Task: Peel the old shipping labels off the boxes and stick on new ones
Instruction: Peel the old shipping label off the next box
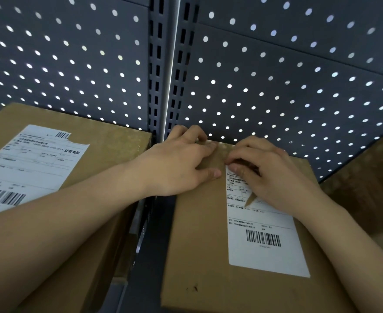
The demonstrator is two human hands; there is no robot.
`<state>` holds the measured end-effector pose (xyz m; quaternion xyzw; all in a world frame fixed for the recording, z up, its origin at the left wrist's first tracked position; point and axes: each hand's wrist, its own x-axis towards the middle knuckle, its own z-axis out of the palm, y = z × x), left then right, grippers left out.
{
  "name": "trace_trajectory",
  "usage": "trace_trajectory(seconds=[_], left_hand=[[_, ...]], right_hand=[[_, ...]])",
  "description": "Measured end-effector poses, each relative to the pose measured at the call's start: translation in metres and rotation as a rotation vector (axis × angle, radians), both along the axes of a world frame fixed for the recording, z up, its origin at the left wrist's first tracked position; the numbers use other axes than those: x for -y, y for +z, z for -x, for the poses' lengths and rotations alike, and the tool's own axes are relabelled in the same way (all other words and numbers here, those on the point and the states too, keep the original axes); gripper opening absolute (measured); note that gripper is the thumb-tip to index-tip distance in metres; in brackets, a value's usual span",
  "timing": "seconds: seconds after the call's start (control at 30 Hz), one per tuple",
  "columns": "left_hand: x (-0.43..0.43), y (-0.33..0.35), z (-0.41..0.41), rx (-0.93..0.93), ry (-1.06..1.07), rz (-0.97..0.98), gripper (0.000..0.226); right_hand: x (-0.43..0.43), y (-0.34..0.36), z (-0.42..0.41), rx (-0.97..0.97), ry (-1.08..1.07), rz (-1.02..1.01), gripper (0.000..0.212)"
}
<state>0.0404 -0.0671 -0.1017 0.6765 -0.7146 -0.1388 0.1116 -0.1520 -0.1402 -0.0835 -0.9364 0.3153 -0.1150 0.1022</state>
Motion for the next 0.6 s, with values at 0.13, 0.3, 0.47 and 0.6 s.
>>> trace_trajectory(seconds=[0.13,0.3,0.47,0.6], left_hand=[[-0.001,0.001,0.0,-0.005,0.002,0.0,0.067],[-0.001,0.001,0.0,-0.002,-0.003,-0.005,0.068],[-0.001,0.002,0.0,0.005,-0.009,-0.007,0.066],[-0.001,0.002,-0.001,0.007,-0.007,-0.001,0.067]], right_hand=[[0.005,-0.004,-0.002,-0.02,-0.004,-0.024,0.01],[0.006,-0.005,-0.008,-0.041,0.001,-0.037,0.01],[0.0,-0.002,-0.002,-0.069,0.006,0.003,0.012],[-0.005,0.002,0.006,0.082,-0.062,-0.026,0.006]])
